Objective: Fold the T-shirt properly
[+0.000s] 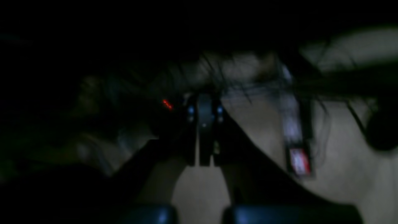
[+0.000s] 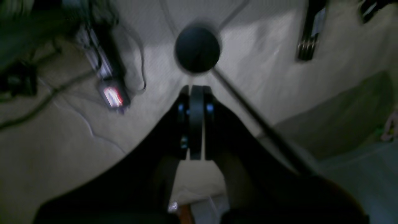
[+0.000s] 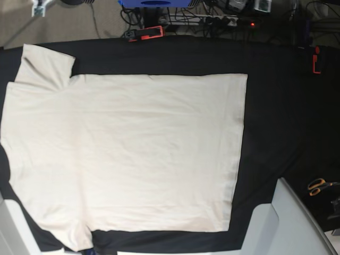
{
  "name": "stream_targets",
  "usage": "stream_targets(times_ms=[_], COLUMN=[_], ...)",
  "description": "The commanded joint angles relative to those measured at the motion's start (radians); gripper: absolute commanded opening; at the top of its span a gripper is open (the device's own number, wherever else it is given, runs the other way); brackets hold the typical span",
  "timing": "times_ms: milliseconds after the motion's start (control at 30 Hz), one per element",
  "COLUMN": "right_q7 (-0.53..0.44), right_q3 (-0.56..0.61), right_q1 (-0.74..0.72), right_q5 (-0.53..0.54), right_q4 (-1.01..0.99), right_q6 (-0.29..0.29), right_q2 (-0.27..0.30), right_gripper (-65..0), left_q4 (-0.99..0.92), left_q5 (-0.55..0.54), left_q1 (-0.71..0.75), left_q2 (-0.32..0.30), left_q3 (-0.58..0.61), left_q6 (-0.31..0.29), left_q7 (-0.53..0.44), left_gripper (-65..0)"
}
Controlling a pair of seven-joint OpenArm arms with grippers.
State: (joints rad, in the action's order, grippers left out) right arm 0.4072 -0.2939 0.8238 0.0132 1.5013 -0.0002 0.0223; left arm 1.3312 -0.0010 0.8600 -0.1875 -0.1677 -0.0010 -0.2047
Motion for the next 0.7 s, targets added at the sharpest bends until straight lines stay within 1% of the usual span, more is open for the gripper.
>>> stream_targets(times_ms=[0,67,200,233,267,300,367,433,500,533,567,600,633,667], right_q7=[-0.003,0.012,0.012,0.014,0.02,0.029,0.065,0.141,0.244,0.287,0.324,0.355,0.384,0.421], right_q3=[-0.026,-0.061,-0.166,-0.189,-0.207,-0.222,-0.244,-0.284,-0.354,-0.393,-0.434,-0.486,-0.54,-0.589], right_q1=[0.035,0.048,0.025,0.004,-0.021,-0.05,-0.117,-0.189,-0.268,-0.301,-0.337,-0.37,-0.406,-0.447], right_q5=[-0.005,-0.005,-0.003,-0.003,-0.003,-0.003,0.004,0.047,0.129,0.166,0.199,0.233,0.265,0.287], right_q4=[0.066,0.175,0.374,0.413,0.443,0.463,0.47,0.465,0.457,0.448,0.437,0.424,0.404,0.378], right_q6=[-0.004,-0.002,0.002,0.01,0.042,0.098,0.228,0.354,0.492,0.559,0.622,0.685,0.698,0.698], right_q2=[0.005,-0.011,-0.071,-0.086,-0.1,-0.106,-0.109,-0.109,-0.106,-0.103,-0.098,-0.092,-0.091,-0.089], right_gripper=[-65.0,-65.0,-64.8,-64.7,-64.4,-62.3,-54.5,-43.1,-29.7,-25.2,-22.4,-21.8,-21.8,-21.8], left_q4=[0.061,0.159,0.314,0.348,0.379,0.408,0.446,0.456,0.46,0.46,0.46,0.46,0.459,0.457], left_q5=[0.0,0.0,-0.006,-0.034,-0.078,-0.132,-0.215,-0.238,-0.238,-0.245,-0.241,-0.244,-0.248,-0.248], left_q1=[0.043,0.072,0.075,0.074,0.072,0.071,0.057,0.034,-0.006,-0.029,-0.051,-0.071,-0.087,-0.103], left_q2=[-0.005,-0.005,-0.005,-0.005,-0.005,-0.01,-0.013,-0.014,-0.03,-0.036,-0.036,-0.043,-0.048,-0.046], left_q3=[-0.033,-0.077,-0.134,-0.143,-0.146,-0.146,-0.146,-0.137,-0.134,-0.129,-0.122,-0.12,-0.12,-0.12], left_q6=[0.006,0.006,0.006,0.006,0.006,0.006,0.006,0.006,0.005,0.0,-0.018,-0.047,-0.086,-0.121], left_q7=[-0.02,-0.02,-0.017,-0.017,-0.017,-0.017,-0.017,0.003,0.103,0.155,0.21,0.258,0.293,0.319], left_gripper=[-65.0,-65.0,-65.0,-65.0,-65.0,-65.0,-65.0,-65.0,-62.0,-61.4,-61.5,-61.5,-61.5,-61.7])
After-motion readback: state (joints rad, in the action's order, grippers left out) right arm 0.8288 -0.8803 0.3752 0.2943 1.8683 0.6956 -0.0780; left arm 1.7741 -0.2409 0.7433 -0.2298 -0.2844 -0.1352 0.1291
